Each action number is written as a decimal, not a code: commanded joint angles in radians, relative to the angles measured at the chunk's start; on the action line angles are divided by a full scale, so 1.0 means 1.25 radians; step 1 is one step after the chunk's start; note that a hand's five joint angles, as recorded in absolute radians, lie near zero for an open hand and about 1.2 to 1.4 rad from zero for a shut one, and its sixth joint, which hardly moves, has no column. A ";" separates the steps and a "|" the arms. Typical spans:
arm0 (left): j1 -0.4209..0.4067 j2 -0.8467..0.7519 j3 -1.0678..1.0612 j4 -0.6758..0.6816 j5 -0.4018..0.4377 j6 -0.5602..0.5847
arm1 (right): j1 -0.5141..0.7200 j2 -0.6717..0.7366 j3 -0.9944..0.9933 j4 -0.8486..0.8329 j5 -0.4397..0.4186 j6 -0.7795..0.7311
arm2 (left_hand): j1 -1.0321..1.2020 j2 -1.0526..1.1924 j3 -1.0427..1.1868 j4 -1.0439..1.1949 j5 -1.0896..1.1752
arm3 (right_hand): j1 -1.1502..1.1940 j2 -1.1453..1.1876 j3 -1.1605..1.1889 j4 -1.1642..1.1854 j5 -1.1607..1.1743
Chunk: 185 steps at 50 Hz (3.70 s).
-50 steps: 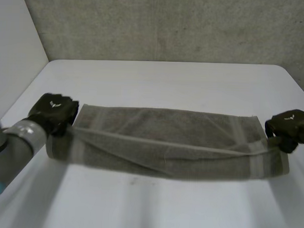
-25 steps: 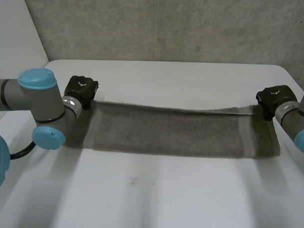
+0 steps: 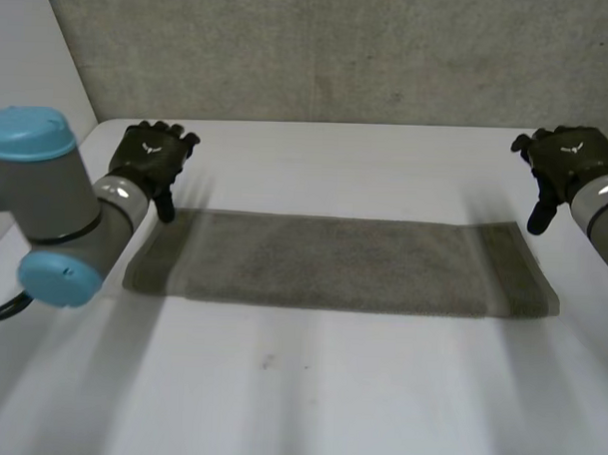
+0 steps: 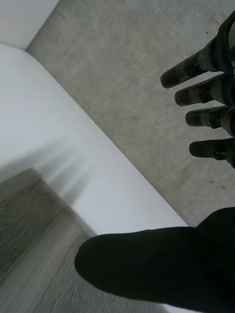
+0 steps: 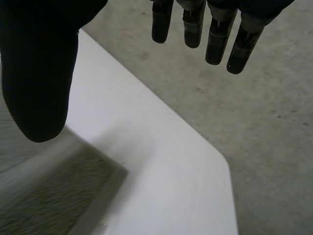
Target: Fold the towel.
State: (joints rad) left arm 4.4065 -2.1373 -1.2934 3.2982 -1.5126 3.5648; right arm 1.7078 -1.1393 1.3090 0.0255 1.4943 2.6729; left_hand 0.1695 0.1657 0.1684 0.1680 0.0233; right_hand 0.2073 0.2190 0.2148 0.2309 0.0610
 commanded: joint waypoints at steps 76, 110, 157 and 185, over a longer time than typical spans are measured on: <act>-0.004 0.225 -0.427 0.200 0.001 -0.120 | -0.356 -0.008 0.223 -0.093 -0.146 -0.231 | 0.004 0.007 0.005 0.005 -0.019 | 0.951 0.942 0.945 0.932 0.929; -0.002 0.250 -0.439 0.202 0.001 -0.120 | 0.568 0.313 -0.115 -0.126 -0.118 -0.023 | 0.004 0.007 0.005 0.005 -0.019 | 0.951 0.942 0.945 0.932 0.929; -0.049 0.252 -0.440 0.204 0.000 -0.121 | 0.162 0.039 0.360 -0.344 -0.068 -0.005 | 0.004 0.007 0.005 0.005 -0.019 | 0.951 0.942 0.945 0.932 0.929; -0.035 0.299 -0.449 0.204 -0.001 -0.121 | 0.558 0.349 -0.127 -0.193 -0.177 0.069 | 0.004 0.007 0.005 0.005 -0.019 | 0.951 0.942 0.945 0.932 0.929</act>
State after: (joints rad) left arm 4.3566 -1.7842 -1.8474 3.5514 -1.5136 3.4133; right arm 2.3295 -0.8388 1.2252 -0.2480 1.3208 2.7592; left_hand 0.1691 0.1638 0.1683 0.1655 0.0228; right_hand 1.3569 1.1810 1.1886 1.1934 0.9972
